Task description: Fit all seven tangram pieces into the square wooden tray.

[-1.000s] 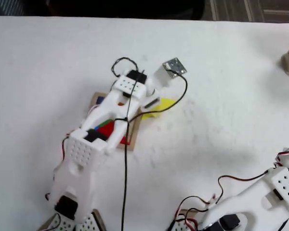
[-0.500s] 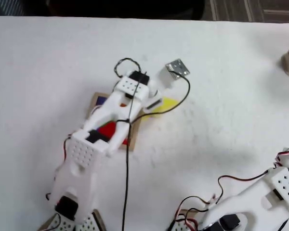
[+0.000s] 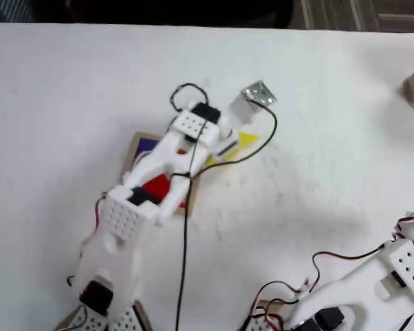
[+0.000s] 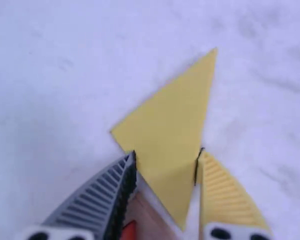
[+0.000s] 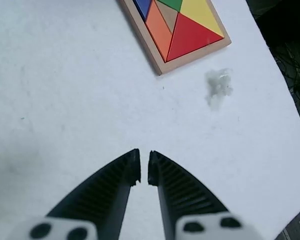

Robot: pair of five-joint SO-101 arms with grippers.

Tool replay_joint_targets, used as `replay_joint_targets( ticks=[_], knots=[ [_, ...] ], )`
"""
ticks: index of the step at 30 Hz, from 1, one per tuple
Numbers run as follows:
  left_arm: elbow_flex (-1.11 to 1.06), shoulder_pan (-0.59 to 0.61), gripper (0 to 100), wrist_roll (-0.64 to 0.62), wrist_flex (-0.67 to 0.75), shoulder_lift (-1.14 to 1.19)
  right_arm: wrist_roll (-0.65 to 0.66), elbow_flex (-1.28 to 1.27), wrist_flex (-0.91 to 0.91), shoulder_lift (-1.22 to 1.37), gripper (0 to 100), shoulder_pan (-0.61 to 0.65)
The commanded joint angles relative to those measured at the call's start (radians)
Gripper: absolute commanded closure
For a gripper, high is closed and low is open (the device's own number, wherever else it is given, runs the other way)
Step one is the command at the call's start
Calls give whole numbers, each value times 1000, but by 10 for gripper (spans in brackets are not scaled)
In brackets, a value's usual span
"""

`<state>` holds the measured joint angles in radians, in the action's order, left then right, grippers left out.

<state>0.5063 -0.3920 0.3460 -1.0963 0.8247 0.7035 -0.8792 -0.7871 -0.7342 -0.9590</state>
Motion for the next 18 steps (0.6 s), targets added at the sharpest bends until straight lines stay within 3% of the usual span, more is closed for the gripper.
replay_joint_targets(
  ticks=[1,18],
  knots=[
    [14,-12,800,-21,-25,-42,18,5,19,-8,964,-7],
    [6,-5,797,-195,-32,-77,18,5,19,-8,964,-7]
  ],
)
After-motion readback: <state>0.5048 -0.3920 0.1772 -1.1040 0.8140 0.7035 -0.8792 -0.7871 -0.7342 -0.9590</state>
